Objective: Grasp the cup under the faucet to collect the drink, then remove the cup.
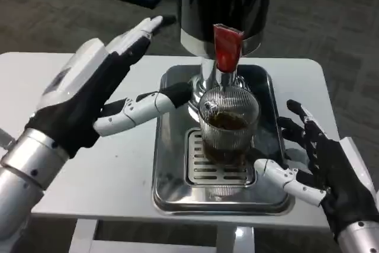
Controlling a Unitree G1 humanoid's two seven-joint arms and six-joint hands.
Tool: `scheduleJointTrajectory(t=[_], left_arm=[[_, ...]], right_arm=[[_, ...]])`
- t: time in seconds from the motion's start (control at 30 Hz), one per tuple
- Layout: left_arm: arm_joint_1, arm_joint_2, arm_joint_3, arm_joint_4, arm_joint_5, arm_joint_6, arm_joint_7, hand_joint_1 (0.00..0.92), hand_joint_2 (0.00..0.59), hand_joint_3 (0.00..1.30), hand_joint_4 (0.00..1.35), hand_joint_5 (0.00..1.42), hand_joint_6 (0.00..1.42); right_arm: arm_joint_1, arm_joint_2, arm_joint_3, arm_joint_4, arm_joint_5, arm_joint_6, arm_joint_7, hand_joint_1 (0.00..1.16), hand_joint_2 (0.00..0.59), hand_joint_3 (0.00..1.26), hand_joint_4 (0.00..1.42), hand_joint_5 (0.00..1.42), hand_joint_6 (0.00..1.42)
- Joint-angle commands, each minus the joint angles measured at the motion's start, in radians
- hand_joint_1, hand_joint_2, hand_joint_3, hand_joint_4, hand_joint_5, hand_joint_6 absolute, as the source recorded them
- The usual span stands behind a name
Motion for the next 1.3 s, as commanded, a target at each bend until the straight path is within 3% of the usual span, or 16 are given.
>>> scheduleJointTrajectory(t=[0.03,0.5,0.93,1.3], left_arm=[[0.037,-0.002,0.019,-0.018,-0.003,-0.012,0.006,0.000,0.063,0.02,0.00,0.00,0.00],[0.240,0.017,0.098,-0.078,-0.015,-0.020,-0.007,0.000,0.064,0.00,0.00,0.00,0.00],[0.337,0.057,0.079,0.022,0.059,-0.090,0.007,0.000,0.061,0.00,0.00,0.00,0.00],[0.301,0.054,0.006,0.187,0.164,-0.148,0.037,0.000,0.052,0.00,0.00,0.00,0.00]], right_arm=[[0.008,0.003,0.002,0.013,0.006,-0.027,-0.013,0.73,0.183,0.08,0.17,0.17,0.27],[0.010,0.003,-0.011,0.022,0.019,-0.050,-0.019,0.73,0.183,0.08,0.18,0.17,0.27],[0.003,0.005,-0.013,0.030,0.026,-0.061,-0.023,0.73,0.183,0.08,0.18,0.17,0.27],[-0.004,0.011,-0.004,0.036,0.030,-0.078,-0.030,0.72,0.191,0.08,0.18,0.18,0.27]])
